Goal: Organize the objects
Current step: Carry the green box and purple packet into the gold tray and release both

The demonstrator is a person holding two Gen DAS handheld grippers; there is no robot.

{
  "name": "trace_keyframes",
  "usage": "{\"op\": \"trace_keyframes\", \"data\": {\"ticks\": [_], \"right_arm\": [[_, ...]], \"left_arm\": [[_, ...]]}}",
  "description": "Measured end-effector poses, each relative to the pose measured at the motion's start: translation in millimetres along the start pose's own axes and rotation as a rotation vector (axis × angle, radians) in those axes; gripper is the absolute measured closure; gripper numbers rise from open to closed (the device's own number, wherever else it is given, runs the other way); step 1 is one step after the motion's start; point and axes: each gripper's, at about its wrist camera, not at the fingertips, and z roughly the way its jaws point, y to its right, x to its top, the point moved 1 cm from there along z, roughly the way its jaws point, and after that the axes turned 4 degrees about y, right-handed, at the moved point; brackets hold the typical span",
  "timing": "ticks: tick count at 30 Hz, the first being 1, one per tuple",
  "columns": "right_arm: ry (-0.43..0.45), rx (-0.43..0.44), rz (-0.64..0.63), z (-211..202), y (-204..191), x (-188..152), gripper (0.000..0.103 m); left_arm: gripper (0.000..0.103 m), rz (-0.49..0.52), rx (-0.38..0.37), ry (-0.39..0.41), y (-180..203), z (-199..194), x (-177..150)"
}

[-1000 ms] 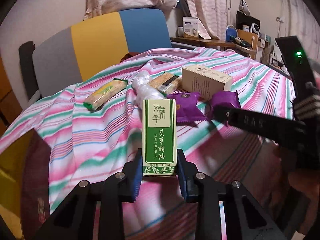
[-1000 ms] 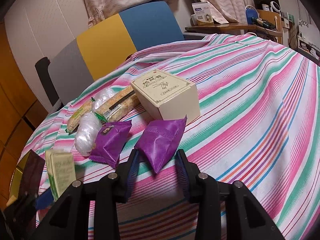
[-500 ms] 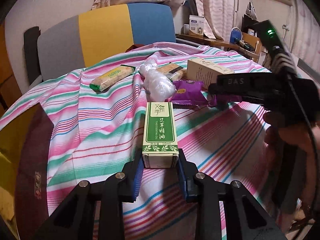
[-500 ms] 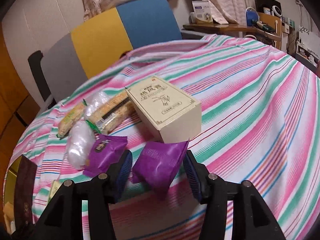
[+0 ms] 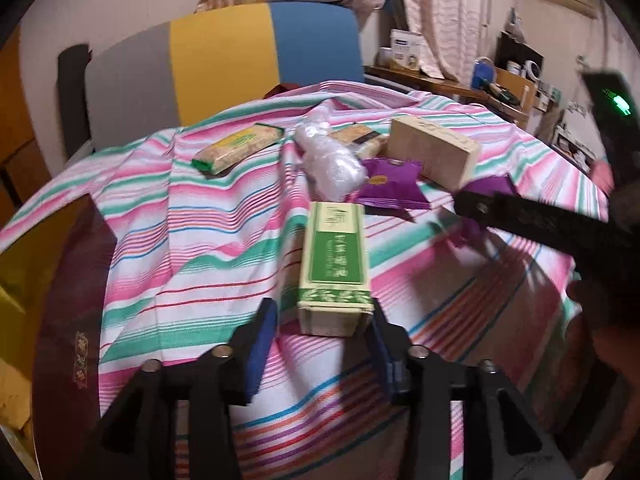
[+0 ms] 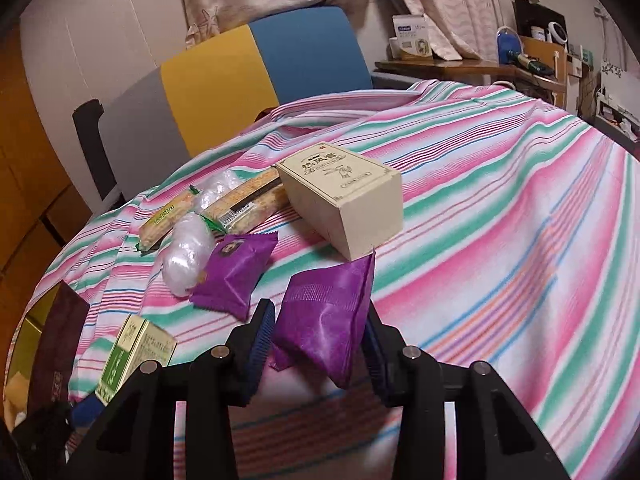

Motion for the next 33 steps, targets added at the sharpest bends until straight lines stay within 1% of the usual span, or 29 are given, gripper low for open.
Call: {"op": "trace_keyframes", "data": {"ticks": [2,4,7,12,16,21,24,26,30,33], "right_arm": [[-0.001,-0.006,0.012,-2,2,-3,0.061],[-0.012,-0.017,0.044,0,9,-5,0.06],[-0.007,0.001,0.069,0,13,-6,0.06],[-0.003,0.003,0.07,1,12,-7,0.06],[0.0,-0.001,0.064,0,11,-7,0.06],[0.0,-0.004,0.062,0,11,-6,0.06],[0.001,-0.006,0.059,-1,11,-6,0.06],[0.0,-0.005,0.059,-1,11,-6,0.06],[0.001,-0.019,0.051,-2,9,-6,0.06],[0.006,-0.036,0.04,-4,6,-5,0.06]], "left_arm": [[0.057,-0.033,-0.011,-0.005,-4,1,5],[0.06,-0.041,-0.015,0.005,-5,1,11],[0.07,0.006,-0.021,-0.023,2,9,12],[0.071,0.016,-0.032,0.0,5,3,8],[0.071,-0.006,0.002,0.027,1,-14,2],[0.071,0.005,-0.012,0.104,-1,-56,0],[0.071,-0.031,-0.019,0.133,-12,-79,0],[0.071,-0.068,-0.01,0.14,-23,-90,-3],[0.071,-0.172,0.012,0.136,-51,-108,-8],[0.071,-0.214,0.036,0.147,-68,-118,-11]]}}
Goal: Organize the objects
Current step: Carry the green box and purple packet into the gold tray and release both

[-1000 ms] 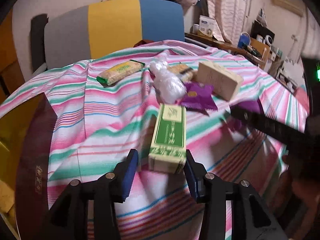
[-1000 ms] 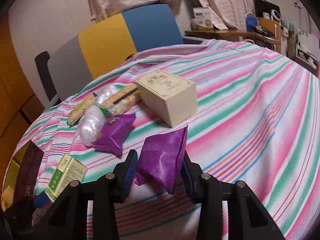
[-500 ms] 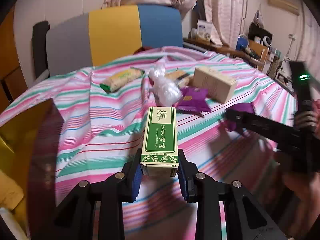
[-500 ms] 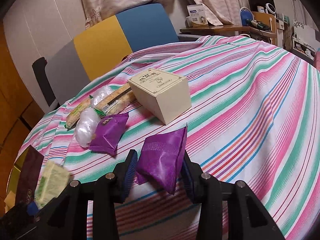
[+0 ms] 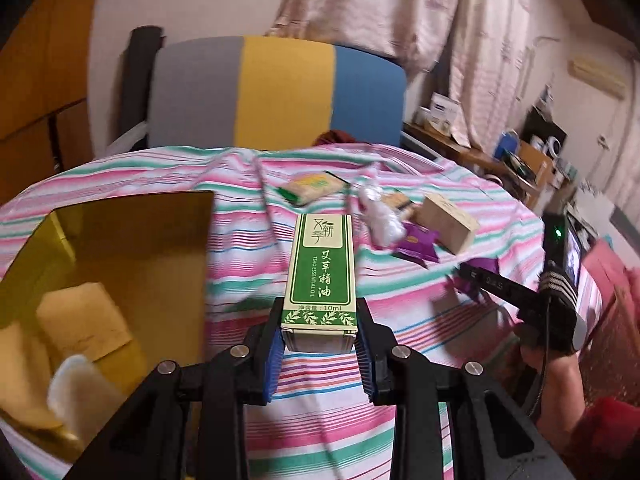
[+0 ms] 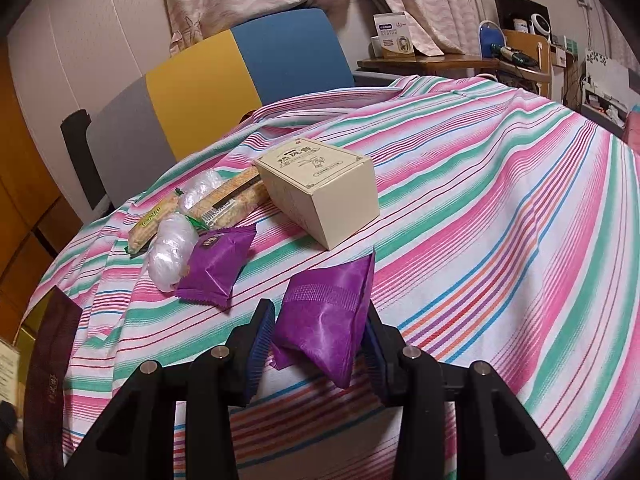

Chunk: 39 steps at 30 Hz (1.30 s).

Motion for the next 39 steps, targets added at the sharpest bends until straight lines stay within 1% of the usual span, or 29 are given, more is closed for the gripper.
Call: {"op": "trace_keyframes", "data": {"ticks": [4,6,10,13,17,21,22,23,24,25,26,27,29,30,32,35,37,39], "right_arm": [[0.012,0.013,-0.011,-7,-3,1,0.06],[0.013,0.037,-0.011,-13,-6,-1,0.061],[-0.02,0.094,-0.003,-22,-19,-10,0.06],[-0.032,0.149,-0.01,-31,-35,-16,0.061],[-0.043,0.232,-0.035,-44,-65,-20,0.061],[-0.049,0.328,-0.094,-59,-101,-20,0.06],[-0.05,0.346,-0.105,-61,-107,-22,0.06],[-0.053,0.37,-0.123,-64,-117,-23,0.06],[-0.056,0.393,-0.144,-68,-127,-24,0.06],[-0.06,0.41,-0.162,-70,-135,-25,0.06],[-0.064,0.426,-0.176,-73,-142,-27,0.06],[-0.074,0.451,-0.195,-76,-152,-29,0.06],[-0.091,0.484,-0.225,-79,-166,-35,0.06],[-0.098,0.496,-0.24,-82,-170,-38,0.06],[-0.11,0.522,-0.276,-87,-183,-46,0.06],[-0.133,0.555,-0.342,-94,-202,-58,0.06],[-0.142,0.575,-0.379,-97,-211,-65,0.06],[-0.153,0.596,-0.415,-100,-221,-72,0.06]], "left_arm": [[0.071,-0.046,0.045,0.001,-26,-7,-2],[0.071,-0.081,0.071,-0.013,-41,-8,-4],[0.071,-0.143,0.112,-0.035,-67,-8,-11],[0.071,-0.181,0.135,-0.054,-81,-7,-16],[0.071,-0.2,0.161,-0.081,-93,-2,-18],[0.071,-0.213,0.201,-0.122,-104,5,-16],[0.067,-0.219,0.199,-0.124,-105,5,-16],[0.059,-0.224,0.199,-0.125,-107,5,-16],[0.053,-0.23,0.206,-0.121,-109,3,-17],[0.044,-0.234,0.208,-0.114,-110,1,-16],[0.038,-0.239,0.207,-0.103,-110,-3,-16],[0.036,-0.246,0.203,-0.095,-111,-7,-17],[0.025,-0.261,0.181,-0.069,-113,-16,-16],[0.022,-0.267,0.175,-0.055,-114,-22,-17],[0.011,-0.282,0.175,-0.027,-118,-33,-17],[0.002,-0.329,0.191,-0.003,-129,-48,-16],[0.001,-0.365,0.202,-0.003,-139,-54,-16],[0.001,-0.392,0.228,-0.003,-149,-61,-16]]}}
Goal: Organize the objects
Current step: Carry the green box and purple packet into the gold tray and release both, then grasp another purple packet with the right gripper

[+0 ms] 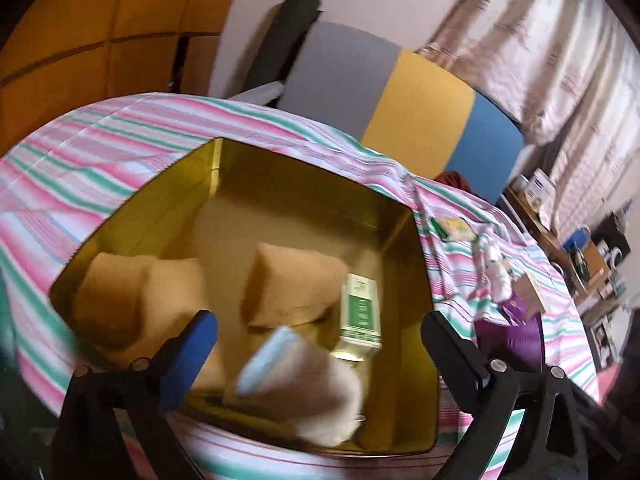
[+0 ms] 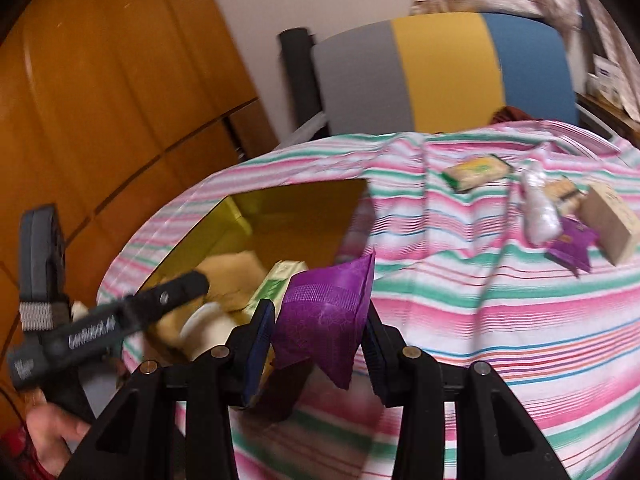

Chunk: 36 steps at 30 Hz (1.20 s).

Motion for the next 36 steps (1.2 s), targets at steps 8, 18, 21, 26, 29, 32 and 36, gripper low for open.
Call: {"op": "trace_keyframes", "data": {"ticks": [8,18,21,26,29,32,36], "right_arm": [[-0.073,0.058,-0.117,21,-41,-11,0.06],[-0.135,0.039,-0.169,37,-53,-24,0.059],[-0.128,0.041,-0.161,33,-52,-24,0.058],[-0.114,0.008,-0.153,29,-48,-21,0.054],[-0.105,-0.006,-0.126,25,-39,-20,0.054],[-0.104,-0.037,-0.1,23,-29,-18,0.05],[-0.107,-0.133,-0.062,21,-9,-16,0.045]], "left_arm": [[0.0,-0.053,0.083,0.022,-28,-10,1],[0.0,-0.1,0.116,0.017,-45,-14,-6],[0.0,-0.106,0.118,0.017,-46,-15,-7],[0.0,-0.102,0.111,0.002,-41,-14,-8],[0.0,-0.093,0.105,-0.001,-35,-13,-9],[0.0,-0.071,0.1,-0.001,-28,-14,-10],[0.0,-0.043,0.093,-0.005,-18,-14,-12]]}}
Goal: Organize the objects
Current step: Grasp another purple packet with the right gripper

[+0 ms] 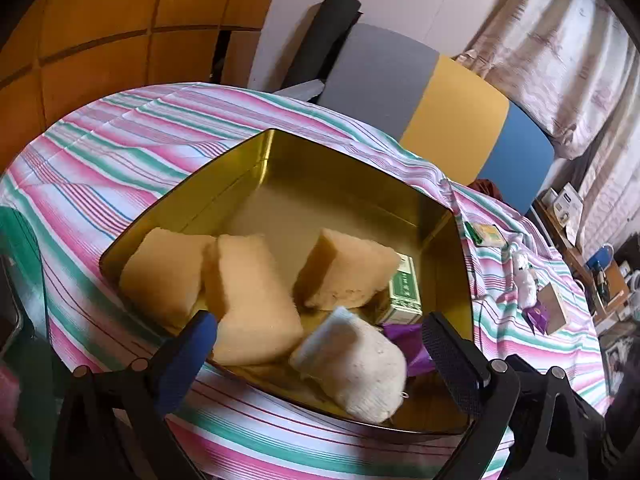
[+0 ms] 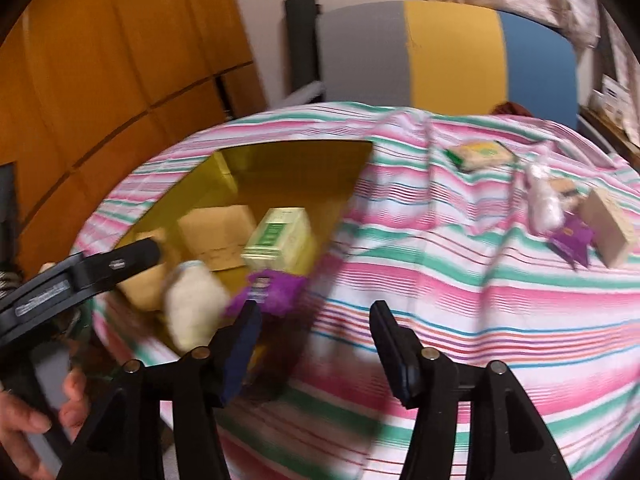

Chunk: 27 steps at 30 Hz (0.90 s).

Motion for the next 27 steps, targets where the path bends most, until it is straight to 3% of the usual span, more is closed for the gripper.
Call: {"op": "trace_keyframes", "data": {"ticks": [8,19,27], "right_arm": [[-0.101,-0.162,0.072,12,46,-16,0.045],[-0.086,-0.378,0.259,3,153,-17,0.045],[0.016,-0.465,0.413,4,224,28,0.045]], "left_arm": [[0.0,0.052,-0.056,-0.013,29,-4,-3],[0.0,0.16,-0.123,-0.034,75,-10,-14],[0.0,0.219,-0.158,-0.062,101,-13,-25]]}}
